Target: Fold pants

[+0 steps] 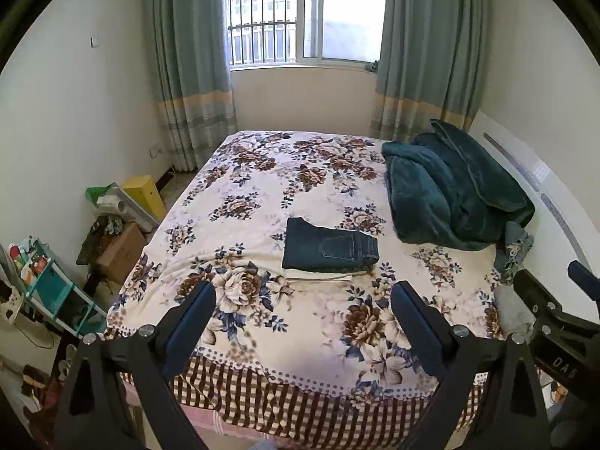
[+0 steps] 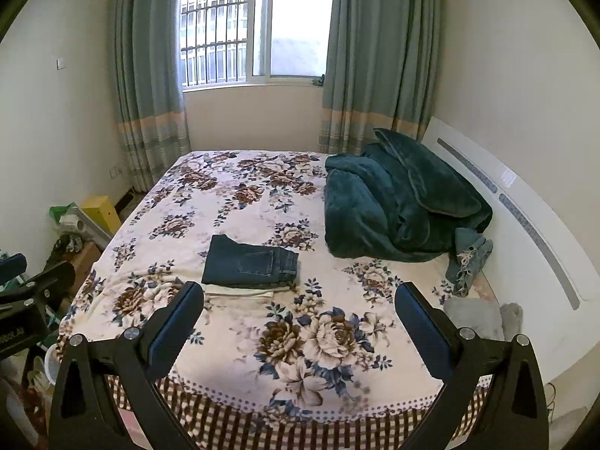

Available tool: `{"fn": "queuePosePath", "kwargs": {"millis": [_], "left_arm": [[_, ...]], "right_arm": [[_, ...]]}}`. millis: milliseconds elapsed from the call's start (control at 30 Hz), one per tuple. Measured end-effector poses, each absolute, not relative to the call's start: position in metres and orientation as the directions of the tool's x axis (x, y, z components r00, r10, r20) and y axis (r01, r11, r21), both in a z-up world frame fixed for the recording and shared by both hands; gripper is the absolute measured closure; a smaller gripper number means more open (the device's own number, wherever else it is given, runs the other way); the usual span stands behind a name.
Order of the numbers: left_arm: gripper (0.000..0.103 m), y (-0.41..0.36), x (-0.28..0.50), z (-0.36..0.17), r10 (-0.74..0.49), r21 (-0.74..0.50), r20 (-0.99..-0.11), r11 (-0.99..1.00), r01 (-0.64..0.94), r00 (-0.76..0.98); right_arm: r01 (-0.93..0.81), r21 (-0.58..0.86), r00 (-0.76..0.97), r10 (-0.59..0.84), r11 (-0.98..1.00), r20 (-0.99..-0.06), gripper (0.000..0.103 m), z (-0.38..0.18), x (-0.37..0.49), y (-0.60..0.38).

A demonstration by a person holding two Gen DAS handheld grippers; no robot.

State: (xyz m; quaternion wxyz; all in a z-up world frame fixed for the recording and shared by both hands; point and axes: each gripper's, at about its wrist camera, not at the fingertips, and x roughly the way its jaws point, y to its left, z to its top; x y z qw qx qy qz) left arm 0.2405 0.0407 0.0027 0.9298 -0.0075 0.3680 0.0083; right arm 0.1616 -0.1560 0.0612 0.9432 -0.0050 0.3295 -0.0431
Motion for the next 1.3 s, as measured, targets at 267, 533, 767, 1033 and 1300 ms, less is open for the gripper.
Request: {"fn": "queuePosePath", "kwargs": {"millis": [267,533,767,1033,1300], "left_arm": [[0.0,0.05,0.23,0.012,0.028,-0.017,-0.672,0.998,-0.053,0.74],[0.0,0.051,0.23,0.012,0.07,0.027,-0.683,0.997,-0.071,0.727],[0.0,0.054,0.227,0.018,0.06,0.024,-0.683,0.998,-0.059,0.728],[0.0,0.053,0.226,0.021,0.044,0.016,-0.683,0.999,-0.044,0.729],[0.0,0.054,0.227,0.021,0.038,0.012,-0.684,0.999,-0.04,0.729]], "right_arm": [[0.058,-0.042,0.767,-0.071,0.997,-0.638,0.0,0.077,0.163,-0.155],[0.045,-0.027,0.762,-0.052,0.999,-0.645,0.0,0.083,0.174,-0.152],[0.053,-0.013,0.764,-0.049,0.999,-0.643,0.0,0.088,0.176,-0.151],[0.05,-0.004,0.769,-0.041,0.999,-0.638,0.0,0.093,0.174,-0.149],[0.049,-0.006,0.768,-0.042,0.999,-0.639,0.0,0.095,0.171,-0.147]]}}
